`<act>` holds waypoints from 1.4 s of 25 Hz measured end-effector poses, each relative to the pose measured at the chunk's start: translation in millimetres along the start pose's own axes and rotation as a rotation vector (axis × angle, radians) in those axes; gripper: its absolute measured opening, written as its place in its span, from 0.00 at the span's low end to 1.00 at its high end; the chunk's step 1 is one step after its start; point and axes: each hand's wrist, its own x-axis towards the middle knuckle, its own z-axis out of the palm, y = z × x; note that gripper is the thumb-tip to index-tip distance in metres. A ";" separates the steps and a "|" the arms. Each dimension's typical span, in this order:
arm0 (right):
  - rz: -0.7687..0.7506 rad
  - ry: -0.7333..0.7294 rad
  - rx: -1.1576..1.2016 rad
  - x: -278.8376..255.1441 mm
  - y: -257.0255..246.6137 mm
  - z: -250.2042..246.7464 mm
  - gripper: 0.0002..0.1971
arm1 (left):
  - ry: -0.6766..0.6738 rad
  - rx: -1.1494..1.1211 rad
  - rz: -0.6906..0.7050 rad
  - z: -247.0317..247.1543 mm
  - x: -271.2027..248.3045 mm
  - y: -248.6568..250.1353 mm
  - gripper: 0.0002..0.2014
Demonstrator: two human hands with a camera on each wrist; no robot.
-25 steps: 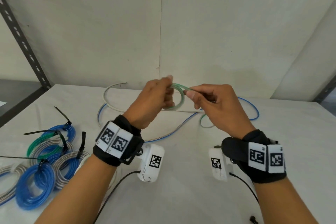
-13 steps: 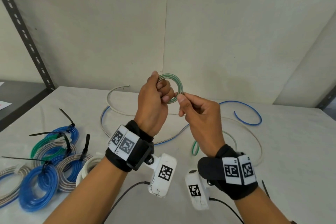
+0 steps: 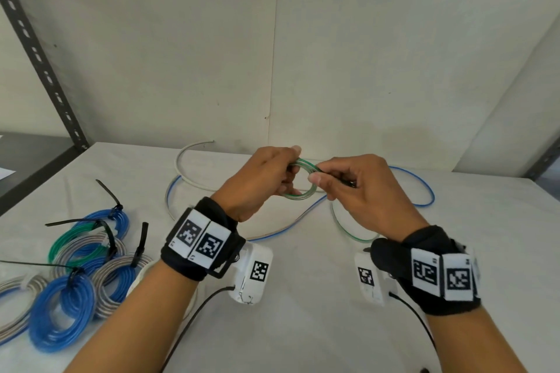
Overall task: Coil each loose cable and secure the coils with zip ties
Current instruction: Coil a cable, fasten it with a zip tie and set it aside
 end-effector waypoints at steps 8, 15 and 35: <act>0.069 0.086 0.120 2.2 0.7 5.3 0.07 | 0.009 -0.186 0.036 6.0 1.0 -1.3 0.18; 0.081 0.346 0.268 2.3 -14.4 48.1 0.11 | 0.310 -0.552 0.104 7.2 3.4 5.8 0.21; 0.072 -0.052 -0.051 -2.5 -14.0 -6.9 0.12 | -0.006 -0.042 0.074 9.3 -2.7 -0.3 0.23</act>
